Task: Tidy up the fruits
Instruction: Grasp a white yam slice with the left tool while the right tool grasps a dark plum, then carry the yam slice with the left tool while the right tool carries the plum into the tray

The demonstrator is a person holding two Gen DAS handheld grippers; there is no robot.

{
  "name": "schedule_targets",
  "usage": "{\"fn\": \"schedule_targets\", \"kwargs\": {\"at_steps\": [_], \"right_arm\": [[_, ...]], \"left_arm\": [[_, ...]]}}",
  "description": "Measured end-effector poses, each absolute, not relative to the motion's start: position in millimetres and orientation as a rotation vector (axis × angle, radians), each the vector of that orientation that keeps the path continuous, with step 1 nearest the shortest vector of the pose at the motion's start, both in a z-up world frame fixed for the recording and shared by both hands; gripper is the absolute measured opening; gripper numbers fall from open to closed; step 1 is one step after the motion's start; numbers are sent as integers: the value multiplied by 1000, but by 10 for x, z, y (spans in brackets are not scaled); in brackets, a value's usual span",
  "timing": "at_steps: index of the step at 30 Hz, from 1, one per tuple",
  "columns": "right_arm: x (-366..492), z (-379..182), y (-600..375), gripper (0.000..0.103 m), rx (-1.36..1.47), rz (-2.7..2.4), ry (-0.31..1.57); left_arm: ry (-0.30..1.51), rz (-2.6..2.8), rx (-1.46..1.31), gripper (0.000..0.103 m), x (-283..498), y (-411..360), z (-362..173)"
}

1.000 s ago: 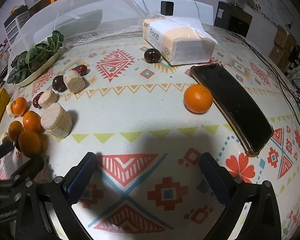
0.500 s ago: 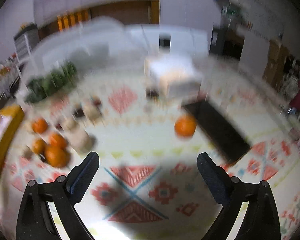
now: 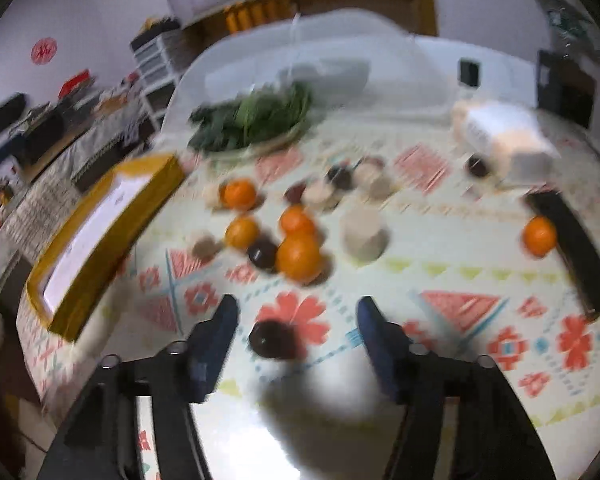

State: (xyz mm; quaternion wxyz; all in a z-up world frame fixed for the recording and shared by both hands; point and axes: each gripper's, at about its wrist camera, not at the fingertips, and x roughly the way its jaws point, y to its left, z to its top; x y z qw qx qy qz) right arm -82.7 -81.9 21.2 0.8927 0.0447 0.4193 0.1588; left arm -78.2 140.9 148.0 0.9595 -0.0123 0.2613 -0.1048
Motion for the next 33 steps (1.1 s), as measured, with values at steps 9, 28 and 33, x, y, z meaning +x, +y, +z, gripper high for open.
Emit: {"fn": "schedule_targets", "kwargs": {"at_steps": [9, 28, 33], "right_arm": [[-797, 24, -676, 58, 60, 371, 926], [-812, -10, -589, 46, 34, 373, 921], [-807, -12, -543, 26, 7, 345, 918]], "left_arm": [[806, -331, -71, 55, -384, 1202, 506], [878, -332, 13, 17, -193, 979, 172], [873, -318, 21, 17, -237, 980, 182]]}}
